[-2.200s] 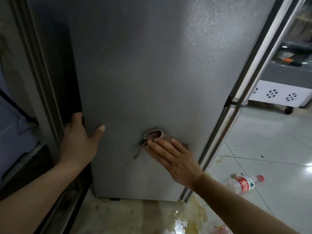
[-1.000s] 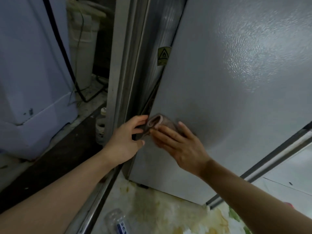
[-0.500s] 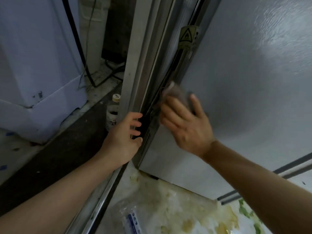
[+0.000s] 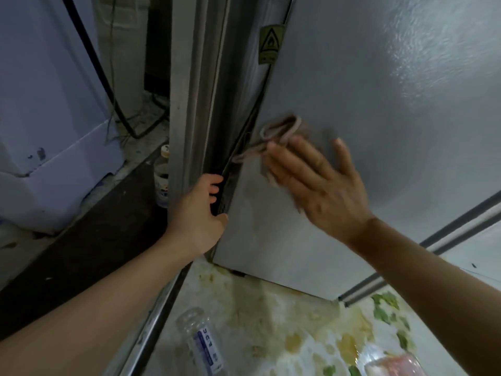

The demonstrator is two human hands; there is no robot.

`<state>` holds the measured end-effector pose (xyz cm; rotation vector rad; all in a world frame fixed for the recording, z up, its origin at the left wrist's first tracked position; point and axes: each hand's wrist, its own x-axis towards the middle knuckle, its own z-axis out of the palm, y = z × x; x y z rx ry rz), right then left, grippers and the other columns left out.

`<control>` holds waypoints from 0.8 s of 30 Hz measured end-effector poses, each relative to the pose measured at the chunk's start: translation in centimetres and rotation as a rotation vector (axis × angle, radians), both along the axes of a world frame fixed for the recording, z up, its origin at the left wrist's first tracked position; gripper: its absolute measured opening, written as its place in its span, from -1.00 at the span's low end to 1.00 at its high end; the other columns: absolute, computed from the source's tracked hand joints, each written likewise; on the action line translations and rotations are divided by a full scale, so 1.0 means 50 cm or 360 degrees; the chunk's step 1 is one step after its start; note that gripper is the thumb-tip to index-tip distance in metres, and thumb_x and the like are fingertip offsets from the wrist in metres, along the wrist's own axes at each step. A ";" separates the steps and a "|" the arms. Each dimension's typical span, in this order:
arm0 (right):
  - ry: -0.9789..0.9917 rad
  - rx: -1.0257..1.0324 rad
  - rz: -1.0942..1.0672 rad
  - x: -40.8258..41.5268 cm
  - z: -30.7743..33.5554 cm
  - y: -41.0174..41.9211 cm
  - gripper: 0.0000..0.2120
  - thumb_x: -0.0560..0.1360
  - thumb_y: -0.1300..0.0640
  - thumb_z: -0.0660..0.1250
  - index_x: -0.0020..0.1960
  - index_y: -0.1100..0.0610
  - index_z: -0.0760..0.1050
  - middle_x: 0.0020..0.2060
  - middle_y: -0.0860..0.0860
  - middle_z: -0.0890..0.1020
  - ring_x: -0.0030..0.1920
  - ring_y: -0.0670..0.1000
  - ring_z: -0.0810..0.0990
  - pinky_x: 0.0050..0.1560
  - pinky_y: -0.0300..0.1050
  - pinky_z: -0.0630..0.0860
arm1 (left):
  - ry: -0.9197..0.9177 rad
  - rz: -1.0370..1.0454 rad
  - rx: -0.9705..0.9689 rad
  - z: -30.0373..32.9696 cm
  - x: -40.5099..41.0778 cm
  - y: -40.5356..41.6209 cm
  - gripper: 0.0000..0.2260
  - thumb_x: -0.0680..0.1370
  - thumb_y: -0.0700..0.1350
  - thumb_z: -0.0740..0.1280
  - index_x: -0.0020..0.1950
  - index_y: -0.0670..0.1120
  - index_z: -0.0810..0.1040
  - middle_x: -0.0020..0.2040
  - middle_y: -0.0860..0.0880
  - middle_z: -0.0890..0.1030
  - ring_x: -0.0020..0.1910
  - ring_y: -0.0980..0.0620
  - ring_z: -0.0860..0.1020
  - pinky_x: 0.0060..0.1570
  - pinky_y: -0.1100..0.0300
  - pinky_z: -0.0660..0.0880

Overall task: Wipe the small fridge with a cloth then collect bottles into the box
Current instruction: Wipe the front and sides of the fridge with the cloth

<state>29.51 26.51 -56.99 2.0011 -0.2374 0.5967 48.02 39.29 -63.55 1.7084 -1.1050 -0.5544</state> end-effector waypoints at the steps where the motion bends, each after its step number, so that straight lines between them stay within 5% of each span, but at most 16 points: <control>1: -0.0115 0.0030 0.0020 -0.006 0.010 -0.004 -0.54 0.61 0.19 0.09 0.50 0.05 0.24 0.47 -0.04 0.27 0.49 0.03 0.17 0.48 0.11 -0.17 | -0.0033 0.0011 -0.0005 0.001 -0.008 -0.007 -0.40 0.43 -0.27 0.41 0.41 -0.02 0.27 0.29 -0.03 0.42 0.23 0.03 0.42 0.21 0.07 0.43; 5: -0.0201 0.0166 -0.0010 -0.031 -0.057 -0.010 -0.45 0.54 0.23 0.17 0.51 0.07 0.19 0.50 -0.02 0.17 0.51 0.09 0.11 0.48 0.10 -0.08 | -0.0087 -0.0063 -0.0054 -0.007 -0.036 -0.025 -0.29 0.44 -0.23 0.41 0.48 0.06 0.14 0.38 -0.02 0.35 0.31 0.04 0.36 0.27 0.14 0.33; 9: 0.0641 0.0122 -0.0198 -0.111 -0.197 -0.001 -0.39 0.48 0.18 0.12 0.52 0.05 0.10 0.50 -0.03 0.05 0.52 0.03 0.03 0.48 0.07 -0.13 | -0.0118 -0.0063 -0.0042 -0.014 -0.053 -0.031 -0.23 0.42 -0.19 0.43 0.49 0.11 0.09 0.34 0.00 0.37 0.29 0.01 0.38 0.22 0.15 0.32; 12: 0.0828 0.0116 -0.0370 -0.163 -0.226 0.006 -0.35 0.50 0.15 0.10 0.54 0.03 -0.03 0.52 -0.01 -0.03 0.51 0.04 -0.11 0.49 0.09 -0.28 | -0.0130 -0.0048 -0.0021 -0.016 -0.058 -0.035 -0.22 0.42 -0.19 0.44 0.49 0.13 0.06 0.34 -0.01 0.38 0.28 0.01 0.39 0.26 0.07 0.34; 19: -0.0127 0.0026 -0.0181 -0.222 -0.048 -0.045 -0.45 0.57 0.17 0.13 0.54 0.07 0.10 0.55 -0.02 -0.01 0.54 0.04 -0.05 0.49 0.09 -0.23 | -0.0099 0.0062 -0.0063 -0.032 -0.090 -0.054 -0.13 0.40 -0.18 0.45 0.53 0.06 -0.03 0.39 -0.07 0.30 0.36 -0.08 0.31 0.34 -0.12 0.31; 22: -0.0420 0.0156 -0.0178 -0.234 -0.066 -0.048 -0.38 0.56 0.18 0.23 0.54 0.10 0.06 0.55 0.04 -0.07 0.54 0.10 -0.07 0.50 0.12 -0.12 | -0.0176 0.0157 -0.0087 -0.046 -0.099 -0.062 -0.10 0.37 -0.18 0.46 0.52 0.07 -0.05 0.39 -0.11 0.25 0.37 -0.14 0.26 0.34 -0.18 0.28; 24: -0.0341 0.0224 -0.0253 -0.248 -0.135 -0.040 -0.34 0.55 0.22 0.20 0.54 0.13 -0.04 0.54 0.07 -0.15 0.53 0.13 -0.08 0.50 0.12 -0.10 | -0.0197 0.0151 -0.0105 -0.055 -0.095 -0.062 -0.08 0.37 -0.18 0.47 0.52 0.07 -0.06 0.41 -0.08 0.22 0.38 -0.14 0.25 0.34 -0.20 0.27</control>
